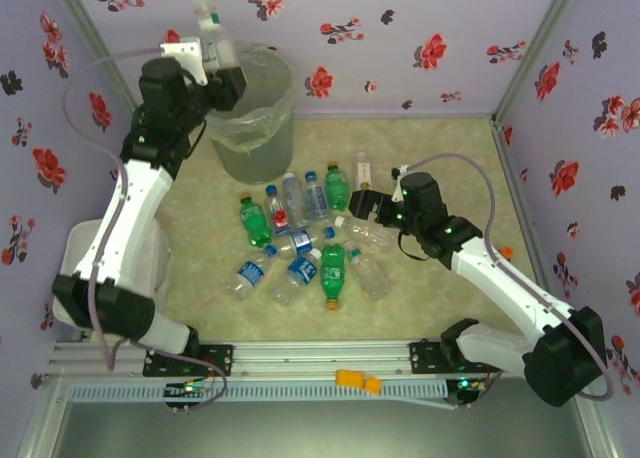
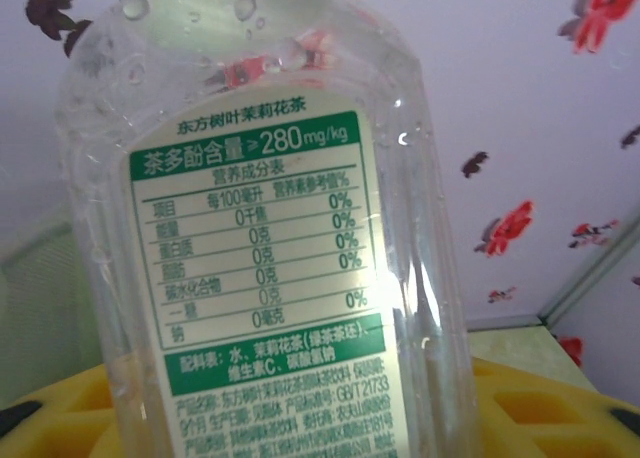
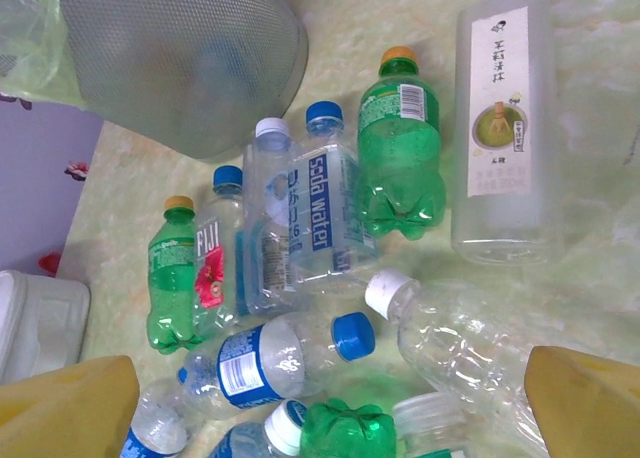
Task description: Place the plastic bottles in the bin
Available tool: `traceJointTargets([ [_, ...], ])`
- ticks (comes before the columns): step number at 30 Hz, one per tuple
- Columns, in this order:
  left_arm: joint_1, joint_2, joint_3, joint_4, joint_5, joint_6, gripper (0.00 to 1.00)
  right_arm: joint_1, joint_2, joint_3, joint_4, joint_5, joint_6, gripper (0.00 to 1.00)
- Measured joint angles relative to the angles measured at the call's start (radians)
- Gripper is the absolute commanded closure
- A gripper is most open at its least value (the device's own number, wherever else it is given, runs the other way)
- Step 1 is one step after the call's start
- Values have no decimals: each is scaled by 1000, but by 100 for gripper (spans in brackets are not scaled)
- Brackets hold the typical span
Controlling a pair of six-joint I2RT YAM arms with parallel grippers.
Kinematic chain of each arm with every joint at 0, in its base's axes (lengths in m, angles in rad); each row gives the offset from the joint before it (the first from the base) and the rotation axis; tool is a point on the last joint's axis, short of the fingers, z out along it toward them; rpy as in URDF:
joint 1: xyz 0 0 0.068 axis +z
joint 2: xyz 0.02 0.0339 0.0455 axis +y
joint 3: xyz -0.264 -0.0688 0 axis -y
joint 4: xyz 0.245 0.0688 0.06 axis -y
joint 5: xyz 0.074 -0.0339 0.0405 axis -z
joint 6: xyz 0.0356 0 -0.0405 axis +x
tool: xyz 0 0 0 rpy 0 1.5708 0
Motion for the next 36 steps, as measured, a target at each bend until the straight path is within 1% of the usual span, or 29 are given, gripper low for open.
traceJointTargets([
  [3, 29, 119, 142, -93, 25, 0, 100, 4, -10, -14, 0, 27, 2, 0],
  [7, 41, 267, 295, -230, 51, 4, 100, 6, -16, -16, 0, 82, 26, 0],
  [13, 40, 395, 379, -388, 69, 14, 99, 6, -23, -31, 0, 112, 36, 0],
  [14, 41, 410, 388, -407, 71, 15, 94, 6, -25, -31, 0, 114, 36, 0],
  [15, 41, 420, 395, -420, 72, 16, 84, 6, -26, -31, 0, 115, 35, 0],
  [16, 41, 430, 400, -432, 73, 18, 71, 6, -27, -32, 0, 116, 35, 0],
  [17, 41, 436, 403, -445, 73, 18, 59, 6, -28, -32, 0, 116, 35, 0],
  [18, 41, 439, 405, -456, 73, 18, 50, 6, -29, -32, 0, 116, 35, 0],
  [19, 41, 441, 410, -467, 73, 18, 37, 6, -29, -32, 0, 116, 35, 0],
  [20, 41, 442, 415, -472, 73, 20, 29, 6, -29, -32, 0, 116, 35, 0],
  [22, 41, 442, 431, -475, 74, 15, 19, 6, -29, -32, 0, 115, 35, 0],
  [24, 41, 442, 449, -474, 74, 16, 15, 6, -27, -32, 0, 115, 35, 0],
  [31, 41, 404, 454, -476, 77, 23, 7, 6, 19, -31, 0, 110, 36, 0],
  [33, 41, 357, 421, -473, 77, 26, 4, 6, 43, -26, -1, 101, 35, 0],
  [34, 41, 320, 388, -468, 77, 25, 0, 6, 57, -21, -1, 96, 35, 1],
  [36, 41, 229, 297, -448, 79, 26, 0, 6, 80, -12, -1, 81, 29, 0],
])
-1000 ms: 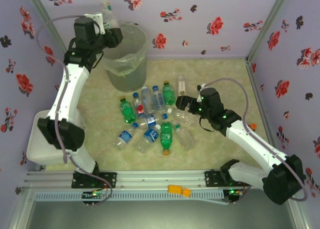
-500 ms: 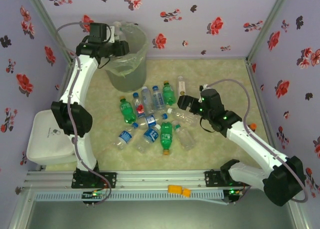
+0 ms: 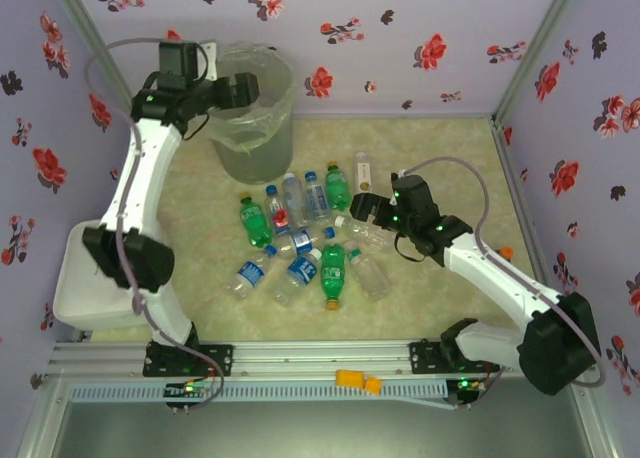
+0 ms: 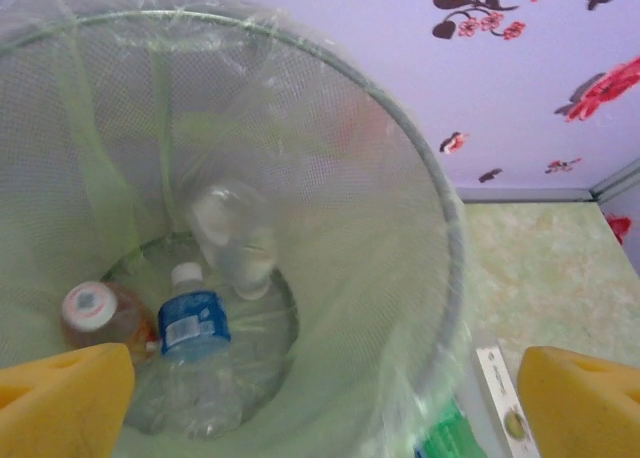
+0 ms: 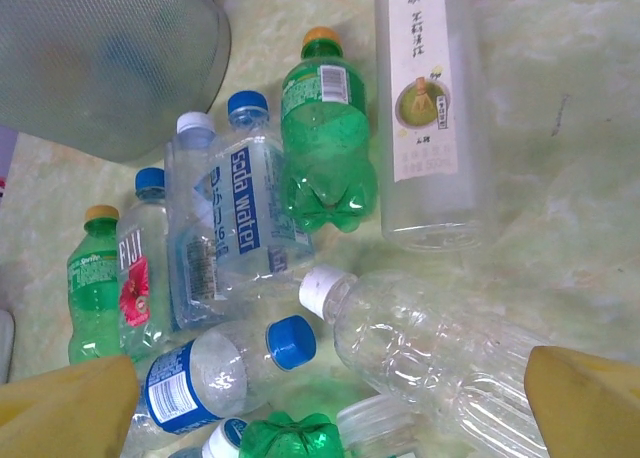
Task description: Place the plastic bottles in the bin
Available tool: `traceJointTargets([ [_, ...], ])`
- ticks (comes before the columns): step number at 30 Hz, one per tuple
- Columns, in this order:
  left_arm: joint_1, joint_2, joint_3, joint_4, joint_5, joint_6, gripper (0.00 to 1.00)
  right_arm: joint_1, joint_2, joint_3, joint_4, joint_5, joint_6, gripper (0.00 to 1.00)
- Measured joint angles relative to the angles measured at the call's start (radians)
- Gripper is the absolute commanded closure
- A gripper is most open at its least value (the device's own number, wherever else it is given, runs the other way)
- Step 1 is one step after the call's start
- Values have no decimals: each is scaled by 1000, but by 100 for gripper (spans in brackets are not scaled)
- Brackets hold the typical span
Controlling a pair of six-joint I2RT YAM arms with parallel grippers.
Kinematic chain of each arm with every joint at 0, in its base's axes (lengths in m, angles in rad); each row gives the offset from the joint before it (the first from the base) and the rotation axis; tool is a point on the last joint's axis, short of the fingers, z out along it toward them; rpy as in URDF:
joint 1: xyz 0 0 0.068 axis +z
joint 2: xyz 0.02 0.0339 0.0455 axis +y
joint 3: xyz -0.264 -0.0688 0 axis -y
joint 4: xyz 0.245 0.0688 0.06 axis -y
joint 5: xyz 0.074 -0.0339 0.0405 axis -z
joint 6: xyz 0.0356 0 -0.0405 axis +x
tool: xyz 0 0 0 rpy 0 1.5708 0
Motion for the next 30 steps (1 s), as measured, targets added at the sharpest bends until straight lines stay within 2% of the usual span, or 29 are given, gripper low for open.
traceJointTargets([
  [10, -2, -593, -704, 170, 2, -61, 0, 0, 35, 6, 24, -16, -25, 0],
  [15, -28, -780, -1024, 246, 6, -166, 0, -8, 42, 6, 23, 47, -7, 0],
  [22, -109, -843, -1286, 301, -24, -308, 0, -29, 45, -19, 53, 48, 37, 0],
  [30, -283, -797, -1393, 307, -138, -383, 0, -39, 57, -56, 84, 35, 84, 0],
])
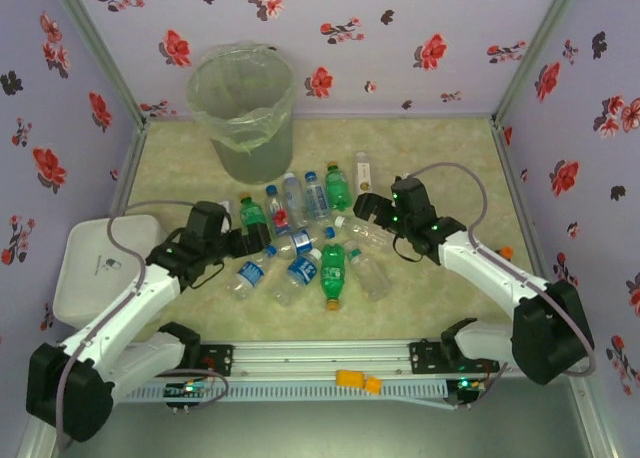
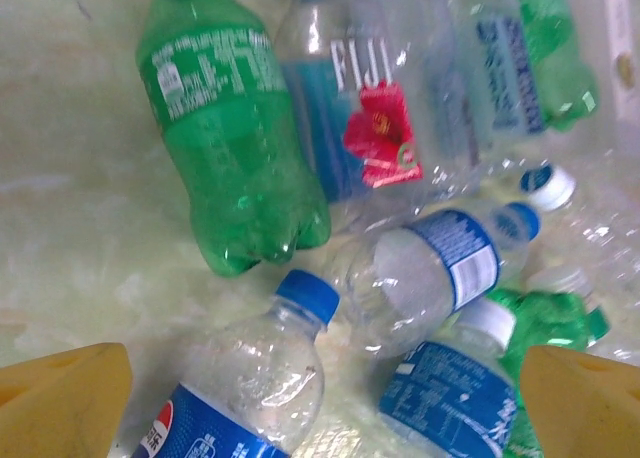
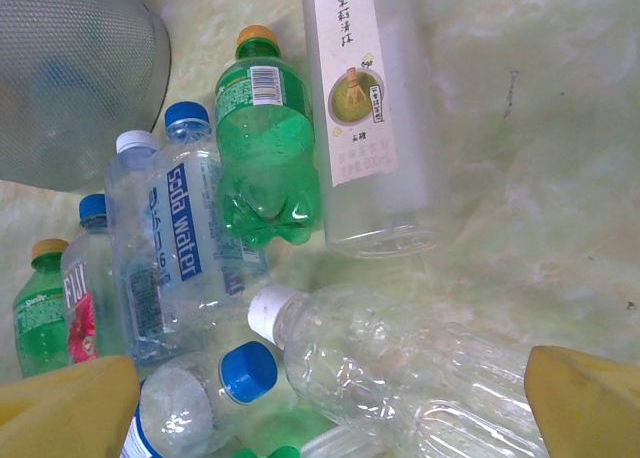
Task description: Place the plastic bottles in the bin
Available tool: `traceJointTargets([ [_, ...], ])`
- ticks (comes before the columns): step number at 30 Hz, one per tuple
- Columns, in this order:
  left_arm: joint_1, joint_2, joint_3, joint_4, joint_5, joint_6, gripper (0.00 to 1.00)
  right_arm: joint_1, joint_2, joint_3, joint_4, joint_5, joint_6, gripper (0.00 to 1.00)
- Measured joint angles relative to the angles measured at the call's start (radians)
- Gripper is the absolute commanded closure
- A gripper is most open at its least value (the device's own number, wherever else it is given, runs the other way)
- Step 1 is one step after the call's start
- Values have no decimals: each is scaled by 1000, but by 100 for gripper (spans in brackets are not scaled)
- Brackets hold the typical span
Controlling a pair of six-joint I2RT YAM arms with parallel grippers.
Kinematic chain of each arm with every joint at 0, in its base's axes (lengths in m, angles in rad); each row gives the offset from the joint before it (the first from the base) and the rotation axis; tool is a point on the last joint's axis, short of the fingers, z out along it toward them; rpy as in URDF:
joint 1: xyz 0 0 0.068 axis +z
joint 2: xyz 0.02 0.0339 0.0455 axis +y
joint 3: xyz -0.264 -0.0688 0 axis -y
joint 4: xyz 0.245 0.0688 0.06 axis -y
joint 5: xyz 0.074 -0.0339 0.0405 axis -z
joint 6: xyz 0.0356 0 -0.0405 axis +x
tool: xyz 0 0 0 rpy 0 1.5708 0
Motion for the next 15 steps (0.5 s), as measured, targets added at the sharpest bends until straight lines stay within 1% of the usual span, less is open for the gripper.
traceJointTargets([
  [7, -72, 52, -83, -1, -68, -21, 0, -2, 72, 0, 51, -41, 64, 0],
  [12, -148, 100, -89, -13, -117, -36, 0, -2, 123, 0, 65, -81, 89, 0],
  [15, -184, 128, -89, -29, -157, -43, 5, -2, 138, 4, 70, -99, 91, 0],
])
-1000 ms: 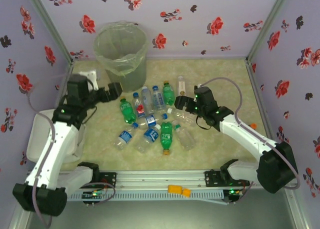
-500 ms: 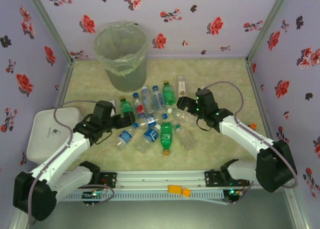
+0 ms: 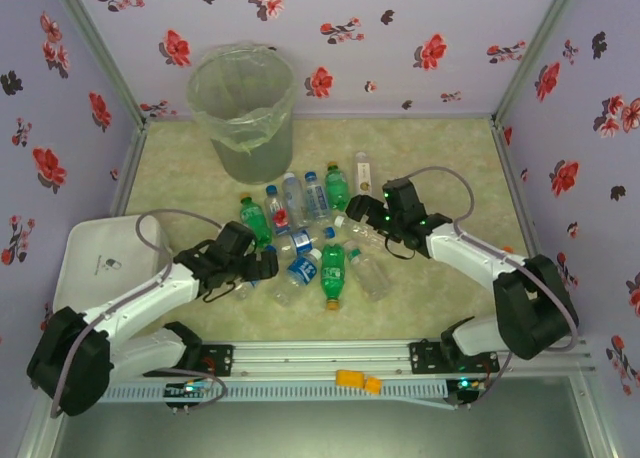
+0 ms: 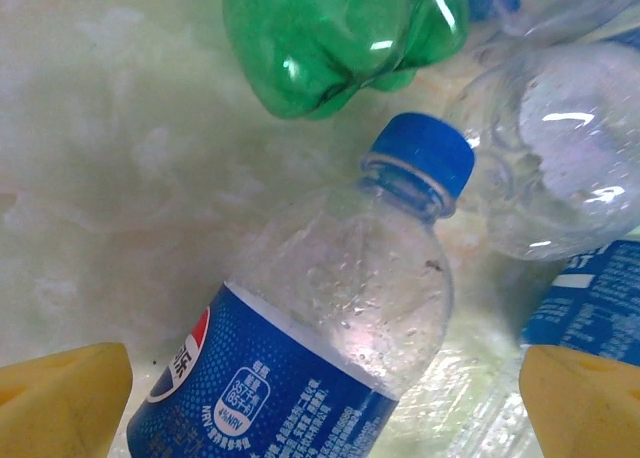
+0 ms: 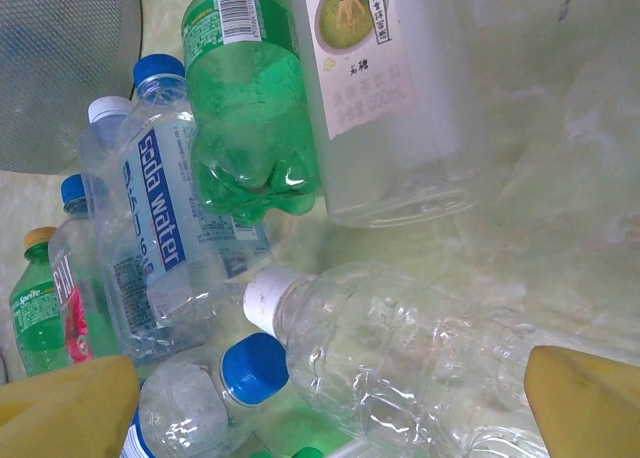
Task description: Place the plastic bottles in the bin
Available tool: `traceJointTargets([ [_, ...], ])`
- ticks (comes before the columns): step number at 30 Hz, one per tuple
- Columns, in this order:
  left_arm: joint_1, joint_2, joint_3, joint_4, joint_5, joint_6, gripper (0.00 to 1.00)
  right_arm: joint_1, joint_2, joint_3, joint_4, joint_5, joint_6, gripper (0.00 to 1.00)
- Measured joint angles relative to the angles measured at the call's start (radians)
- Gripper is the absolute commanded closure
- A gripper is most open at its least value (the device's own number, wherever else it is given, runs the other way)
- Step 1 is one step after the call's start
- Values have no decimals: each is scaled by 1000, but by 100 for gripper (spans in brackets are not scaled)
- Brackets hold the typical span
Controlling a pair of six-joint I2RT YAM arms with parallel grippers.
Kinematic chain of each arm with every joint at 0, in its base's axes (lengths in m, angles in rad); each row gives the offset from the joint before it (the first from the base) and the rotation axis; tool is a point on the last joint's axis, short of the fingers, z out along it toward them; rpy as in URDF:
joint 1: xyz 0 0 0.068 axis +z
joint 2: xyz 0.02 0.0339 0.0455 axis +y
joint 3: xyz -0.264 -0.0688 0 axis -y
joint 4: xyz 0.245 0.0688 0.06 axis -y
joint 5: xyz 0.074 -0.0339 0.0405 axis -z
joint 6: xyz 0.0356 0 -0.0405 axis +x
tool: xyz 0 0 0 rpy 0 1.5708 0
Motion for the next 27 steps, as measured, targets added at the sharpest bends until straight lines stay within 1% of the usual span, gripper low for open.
traceJointTargets([
  [6, -59, 95, 15, -46, -85, -7, 13, 0, 0, 5, 2, -4, 0, 1],
  [8, -71, 134, 31, -57, -103, -7, 14, 0, -5, 5, 2, -2, 0, 1],
  [12, -84, 196, 58, -61, -125, -7, 21, -3, -19, 5, 2, 3, -4, 0],
  [14, -88, 212, 63, -60, -129, -7, 26, -7, -24, 5, 1, 4, -6, 0],
  [19, -92, 220, 64, -61, -137, -9, 43, -14, -42, 5, -20, 6, -29, 1],
  [24, -99, 215, 68, -69, -140, -7, 56, -15, -71, 5, -32, 15, -46, 0],
  [27, -105, 182, 70, -91, -139, -6, 63, -15, -87, 4, -32, 18, -46, 0],
])
